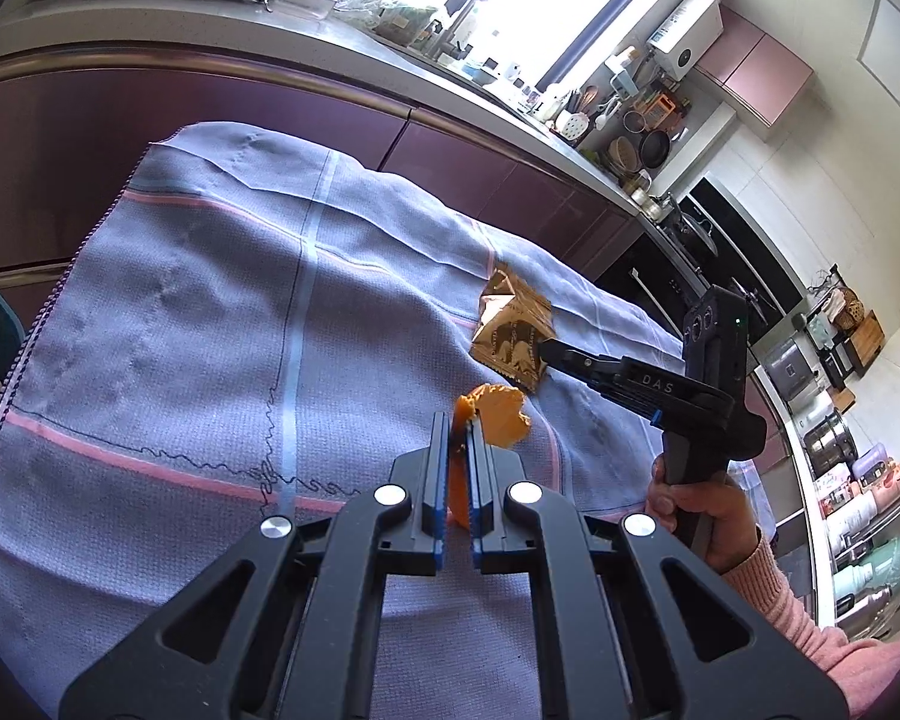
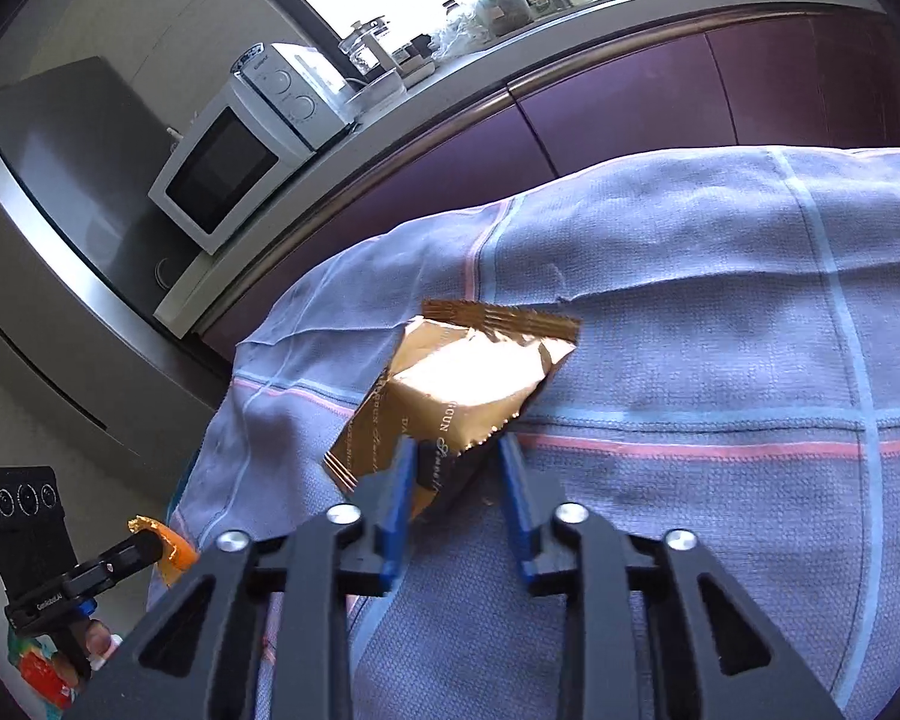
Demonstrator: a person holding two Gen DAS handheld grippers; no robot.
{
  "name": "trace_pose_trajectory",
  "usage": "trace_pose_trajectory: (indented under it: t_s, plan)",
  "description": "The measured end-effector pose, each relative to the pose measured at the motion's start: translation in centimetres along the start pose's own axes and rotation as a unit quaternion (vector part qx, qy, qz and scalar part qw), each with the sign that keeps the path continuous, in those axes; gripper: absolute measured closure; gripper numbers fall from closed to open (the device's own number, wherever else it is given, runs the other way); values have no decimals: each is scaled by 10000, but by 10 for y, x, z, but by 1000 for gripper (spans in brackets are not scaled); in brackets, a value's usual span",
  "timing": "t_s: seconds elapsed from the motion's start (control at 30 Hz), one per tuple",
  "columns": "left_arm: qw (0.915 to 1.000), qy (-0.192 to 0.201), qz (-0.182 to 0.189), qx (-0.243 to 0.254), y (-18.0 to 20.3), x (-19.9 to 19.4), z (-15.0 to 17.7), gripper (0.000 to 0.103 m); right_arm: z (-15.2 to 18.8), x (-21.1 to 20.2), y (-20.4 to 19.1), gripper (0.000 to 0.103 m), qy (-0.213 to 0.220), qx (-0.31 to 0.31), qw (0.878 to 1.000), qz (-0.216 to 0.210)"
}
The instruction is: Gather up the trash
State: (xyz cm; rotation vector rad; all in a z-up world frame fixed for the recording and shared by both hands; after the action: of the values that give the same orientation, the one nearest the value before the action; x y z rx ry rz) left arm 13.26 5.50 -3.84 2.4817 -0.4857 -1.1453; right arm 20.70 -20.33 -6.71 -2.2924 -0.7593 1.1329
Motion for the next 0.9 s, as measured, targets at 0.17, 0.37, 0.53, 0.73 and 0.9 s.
trace_pose_trajectory:
  t_s: [0.17,0.37,0.53,0.73,0.9]
  plan:
    - [10000,-5,-10,-56,-5,-3,3,97,0,-7,-9,101,110,-202,9997,-94]
    - [10000,-4,-1,-88,-11,-3,3,97,-4,-6,-2,77,147,-6,9998,-93]
    - [10000,-17,6,-91,-11,-3,3,97,-18,4,-6,57,179,-89,9998,-87]
    - [9999,-44,-12,-142,-15,-2,6,97,-28,28,-10,56,-17,-116,9999,-118]
    - [9998,-57,-25,-185,-20,-4,6,97,-25,39,-9,97,-205,-148,9997,-76]
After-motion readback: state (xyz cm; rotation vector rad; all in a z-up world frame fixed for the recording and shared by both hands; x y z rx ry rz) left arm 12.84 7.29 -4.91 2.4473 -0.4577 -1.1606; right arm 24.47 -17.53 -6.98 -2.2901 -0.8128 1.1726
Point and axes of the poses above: each gripper's, at about its wrist camera, not at the fingertips, and x roughly the way its jaws point, y to its right, z to its underside, the point moved 2 cm from there along x, roughly the way its jaws point, and after that the axes turned 8 degrees about -z, right-handed, at the moved point
